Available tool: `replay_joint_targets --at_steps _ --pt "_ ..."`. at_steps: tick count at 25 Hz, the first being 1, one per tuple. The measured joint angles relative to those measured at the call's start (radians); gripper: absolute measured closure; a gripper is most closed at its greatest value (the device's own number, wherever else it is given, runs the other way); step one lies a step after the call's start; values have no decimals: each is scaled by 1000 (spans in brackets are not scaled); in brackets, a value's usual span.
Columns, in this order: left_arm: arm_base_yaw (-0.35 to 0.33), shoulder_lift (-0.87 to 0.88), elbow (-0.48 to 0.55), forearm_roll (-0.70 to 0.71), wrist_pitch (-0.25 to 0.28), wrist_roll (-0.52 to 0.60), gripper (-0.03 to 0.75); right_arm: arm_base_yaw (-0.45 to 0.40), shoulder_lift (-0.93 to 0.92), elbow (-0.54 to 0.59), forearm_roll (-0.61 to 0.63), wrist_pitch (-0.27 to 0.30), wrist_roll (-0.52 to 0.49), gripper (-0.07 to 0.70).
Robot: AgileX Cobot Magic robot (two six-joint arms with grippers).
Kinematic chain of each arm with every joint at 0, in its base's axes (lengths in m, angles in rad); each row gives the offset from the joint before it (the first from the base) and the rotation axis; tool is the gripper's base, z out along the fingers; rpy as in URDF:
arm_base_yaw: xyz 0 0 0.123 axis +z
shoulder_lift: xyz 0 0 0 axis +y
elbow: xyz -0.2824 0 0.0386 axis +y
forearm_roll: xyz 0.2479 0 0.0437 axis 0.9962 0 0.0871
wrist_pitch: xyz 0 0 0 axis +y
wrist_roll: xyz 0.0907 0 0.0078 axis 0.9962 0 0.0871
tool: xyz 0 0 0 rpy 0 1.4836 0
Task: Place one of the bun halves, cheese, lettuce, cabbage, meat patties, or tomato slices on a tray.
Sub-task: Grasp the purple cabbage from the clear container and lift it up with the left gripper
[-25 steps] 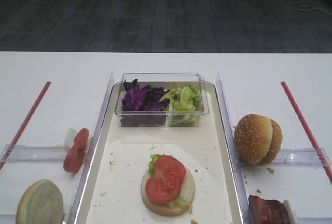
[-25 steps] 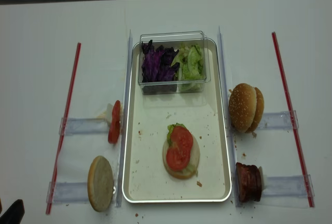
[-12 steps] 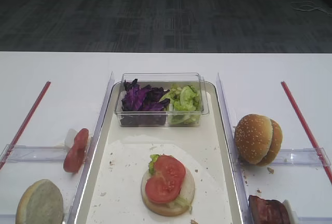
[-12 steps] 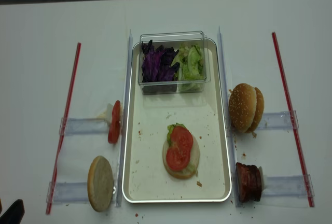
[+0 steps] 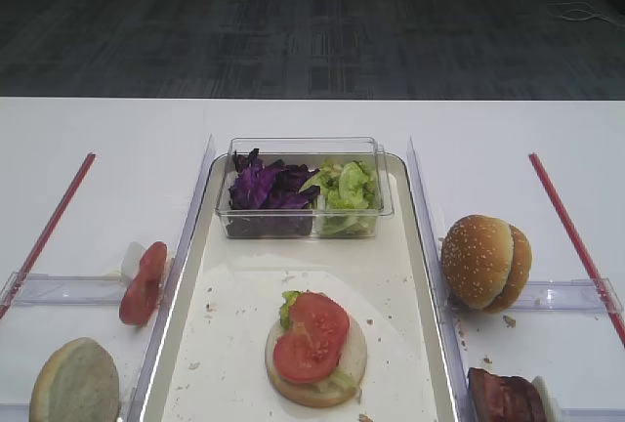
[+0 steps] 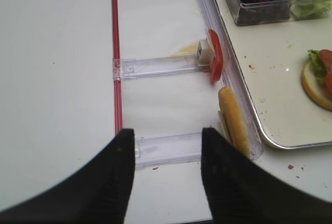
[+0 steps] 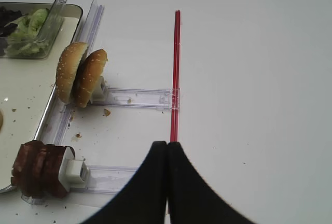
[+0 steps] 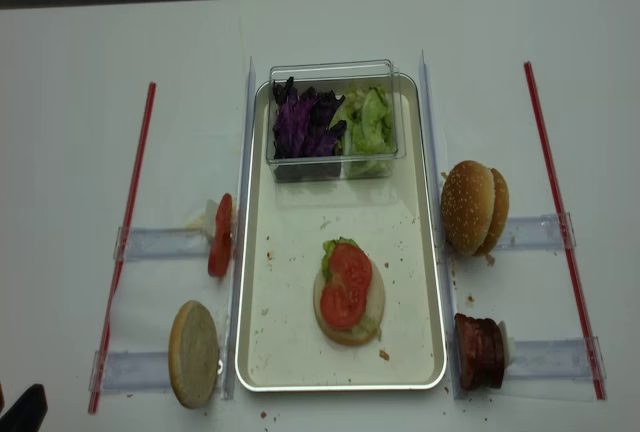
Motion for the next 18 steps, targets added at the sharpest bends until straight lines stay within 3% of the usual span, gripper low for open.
replay_joint_targets --at_steps 8,18 --pt "0 82 -2 0 -10 -28 396 0 0 0 0 0 0 568" --pt "0 397 -114 0 -55 -28 274 0 0 0 0 0 0 568"
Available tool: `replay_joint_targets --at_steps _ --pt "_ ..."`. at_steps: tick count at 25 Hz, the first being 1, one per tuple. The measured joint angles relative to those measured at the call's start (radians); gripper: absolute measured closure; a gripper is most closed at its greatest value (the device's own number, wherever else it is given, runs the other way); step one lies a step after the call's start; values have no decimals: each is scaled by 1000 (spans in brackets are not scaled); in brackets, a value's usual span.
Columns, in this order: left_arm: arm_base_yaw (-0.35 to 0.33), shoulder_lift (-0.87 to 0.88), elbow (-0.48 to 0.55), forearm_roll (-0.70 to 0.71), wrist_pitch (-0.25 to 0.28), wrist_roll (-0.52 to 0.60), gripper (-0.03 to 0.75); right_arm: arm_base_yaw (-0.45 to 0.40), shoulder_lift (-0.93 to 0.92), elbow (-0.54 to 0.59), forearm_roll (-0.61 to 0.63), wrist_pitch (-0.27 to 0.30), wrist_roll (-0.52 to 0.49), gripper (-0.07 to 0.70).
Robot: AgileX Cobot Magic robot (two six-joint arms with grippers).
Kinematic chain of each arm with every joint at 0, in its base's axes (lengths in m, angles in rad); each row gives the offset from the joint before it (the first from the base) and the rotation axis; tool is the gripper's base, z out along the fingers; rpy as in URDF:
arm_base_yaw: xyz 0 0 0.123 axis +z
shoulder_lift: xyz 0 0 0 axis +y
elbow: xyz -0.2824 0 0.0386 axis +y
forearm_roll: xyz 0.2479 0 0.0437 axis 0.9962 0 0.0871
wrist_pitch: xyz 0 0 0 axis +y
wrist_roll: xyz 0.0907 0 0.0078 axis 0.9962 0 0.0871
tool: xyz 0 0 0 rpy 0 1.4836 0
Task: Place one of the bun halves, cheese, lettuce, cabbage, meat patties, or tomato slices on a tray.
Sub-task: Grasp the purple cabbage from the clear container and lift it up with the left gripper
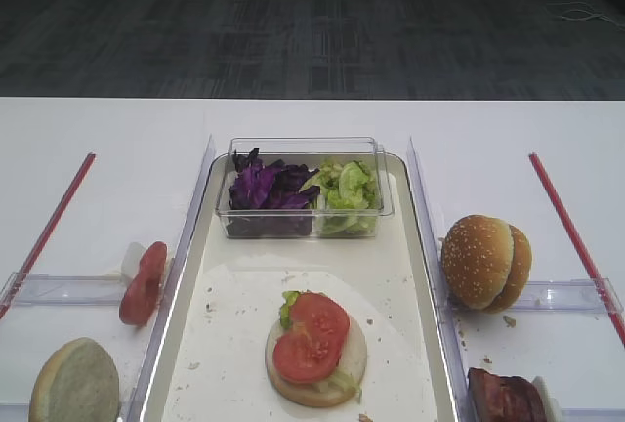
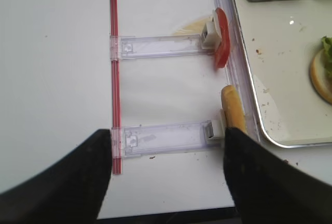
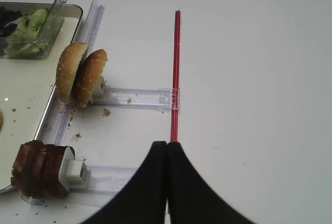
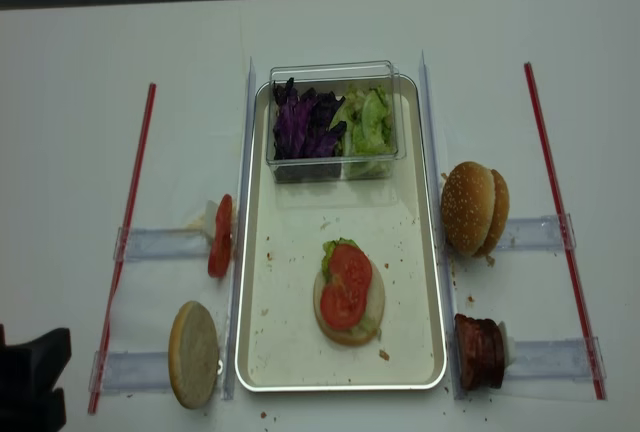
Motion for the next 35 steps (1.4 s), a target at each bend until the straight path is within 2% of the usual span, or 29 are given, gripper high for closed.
replay_joint_targets --at_steps 14,25,35 --pt "0 594 -268 0 -7 0 264 0 0 0 0 0 2 568" --pt "0 928 -518 0 -1 0 264 0 0 0 0 0 2 568" --pt "0 1146 -725 0 65 6 264 0 0 0 0 0 2 568"
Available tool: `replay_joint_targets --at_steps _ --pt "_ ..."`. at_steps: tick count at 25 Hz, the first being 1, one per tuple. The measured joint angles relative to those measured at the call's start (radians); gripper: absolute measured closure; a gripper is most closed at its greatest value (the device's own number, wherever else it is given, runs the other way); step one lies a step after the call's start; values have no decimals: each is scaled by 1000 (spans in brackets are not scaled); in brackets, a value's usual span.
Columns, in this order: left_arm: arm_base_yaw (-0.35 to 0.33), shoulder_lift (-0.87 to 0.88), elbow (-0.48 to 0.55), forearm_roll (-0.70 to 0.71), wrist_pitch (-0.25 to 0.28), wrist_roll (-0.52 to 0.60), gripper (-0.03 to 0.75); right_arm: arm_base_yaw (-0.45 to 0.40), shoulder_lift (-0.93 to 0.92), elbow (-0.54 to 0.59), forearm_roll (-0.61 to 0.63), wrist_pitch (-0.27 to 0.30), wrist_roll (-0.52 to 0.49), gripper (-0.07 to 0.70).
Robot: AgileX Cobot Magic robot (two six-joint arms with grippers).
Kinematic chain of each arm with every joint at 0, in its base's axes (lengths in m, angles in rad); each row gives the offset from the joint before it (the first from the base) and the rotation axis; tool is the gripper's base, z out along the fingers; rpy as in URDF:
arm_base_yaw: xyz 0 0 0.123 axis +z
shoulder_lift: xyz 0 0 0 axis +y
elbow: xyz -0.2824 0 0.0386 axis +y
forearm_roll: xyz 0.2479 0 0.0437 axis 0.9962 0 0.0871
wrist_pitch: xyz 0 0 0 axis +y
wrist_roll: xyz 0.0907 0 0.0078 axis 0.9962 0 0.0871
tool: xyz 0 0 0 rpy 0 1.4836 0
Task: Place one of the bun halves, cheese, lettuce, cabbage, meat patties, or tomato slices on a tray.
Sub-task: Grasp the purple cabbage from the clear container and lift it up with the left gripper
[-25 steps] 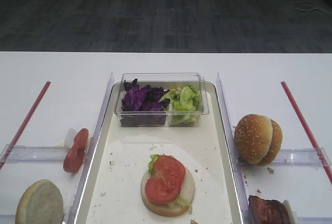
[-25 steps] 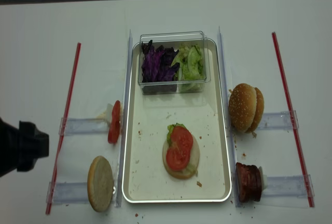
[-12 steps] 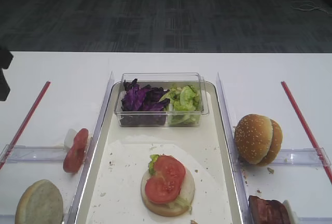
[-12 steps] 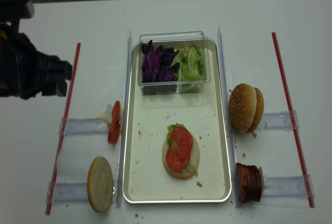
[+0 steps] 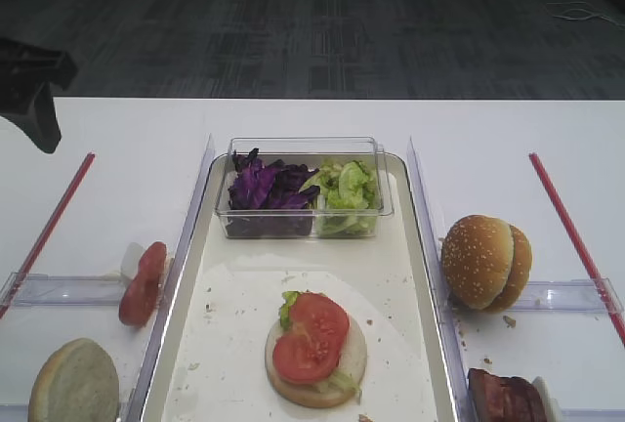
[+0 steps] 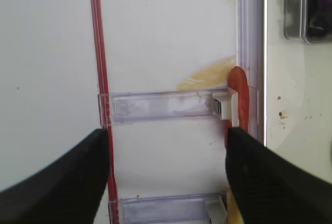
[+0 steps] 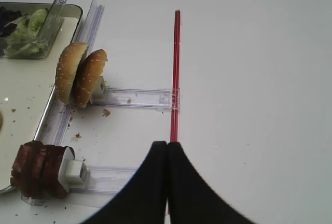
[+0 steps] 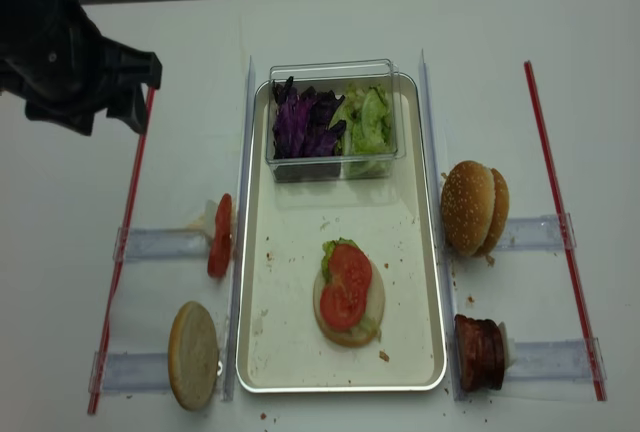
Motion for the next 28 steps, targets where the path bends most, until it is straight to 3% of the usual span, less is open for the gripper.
replay_joint_targets --at_steps 6,17,28 --pt "0 107 -118 0 29 0 264 0 0 0 0 0 0 568" --pt "0 289 -300 -2 33 2 264 0 0 0 0 0 0 568" --pt "0 384 -358 -2 33 4 265 0 0 0 0 0 0 568"
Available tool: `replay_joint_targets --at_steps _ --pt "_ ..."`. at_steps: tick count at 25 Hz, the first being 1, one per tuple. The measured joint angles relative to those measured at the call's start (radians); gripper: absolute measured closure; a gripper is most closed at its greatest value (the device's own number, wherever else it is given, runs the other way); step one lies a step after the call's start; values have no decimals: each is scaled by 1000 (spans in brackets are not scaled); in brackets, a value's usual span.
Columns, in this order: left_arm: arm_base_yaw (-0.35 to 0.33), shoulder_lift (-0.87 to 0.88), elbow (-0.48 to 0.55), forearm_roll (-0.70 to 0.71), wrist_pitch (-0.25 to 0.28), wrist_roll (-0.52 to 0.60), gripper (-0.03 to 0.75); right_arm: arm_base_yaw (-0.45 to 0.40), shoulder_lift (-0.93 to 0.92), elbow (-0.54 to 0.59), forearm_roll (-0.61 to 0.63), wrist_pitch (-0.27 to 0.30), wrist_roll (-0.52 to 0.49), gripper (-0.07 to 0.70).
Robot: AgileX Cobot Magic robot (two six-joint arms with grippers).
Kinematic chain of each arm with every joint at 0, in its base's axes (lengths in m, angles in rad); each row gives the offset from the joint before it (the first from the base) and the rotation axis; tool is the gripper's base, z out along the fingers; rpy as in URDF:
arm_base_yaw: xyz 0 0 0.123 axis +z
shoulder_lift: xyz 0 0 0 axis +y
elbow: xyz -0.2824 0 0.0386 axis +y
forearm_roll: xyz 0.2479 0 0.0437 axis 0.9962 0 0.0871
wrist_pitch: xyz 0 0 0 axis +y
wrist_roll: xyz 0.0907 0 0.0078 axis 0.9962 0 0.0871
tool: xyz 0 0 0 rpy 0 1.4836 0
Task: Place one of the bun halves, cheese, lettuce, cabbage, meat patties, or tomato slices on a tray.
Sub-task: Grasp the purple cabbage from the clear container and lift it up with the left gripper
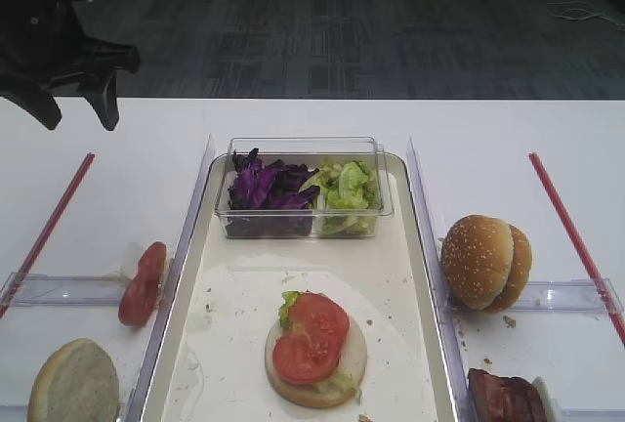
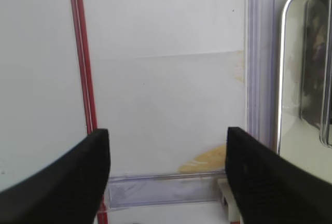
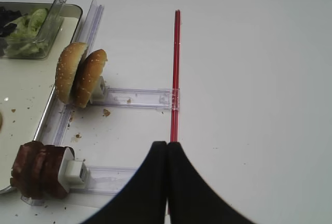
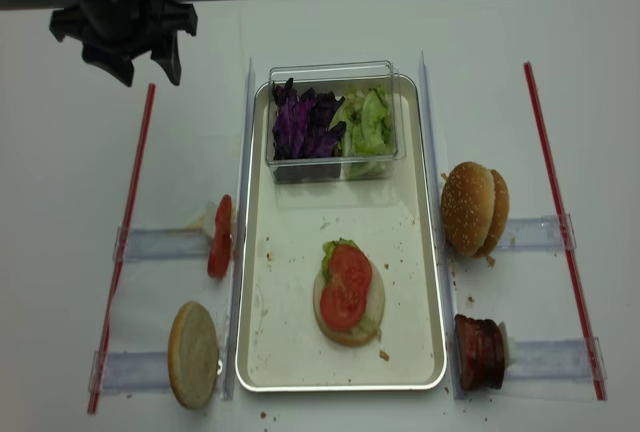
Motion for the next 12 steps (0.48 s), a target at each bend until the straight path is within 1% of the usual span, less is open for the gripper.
replay_joint_targets --at_steps 12 --pt "0 17 -2 0 0 0 265 0 0 0 0 0 0 568"
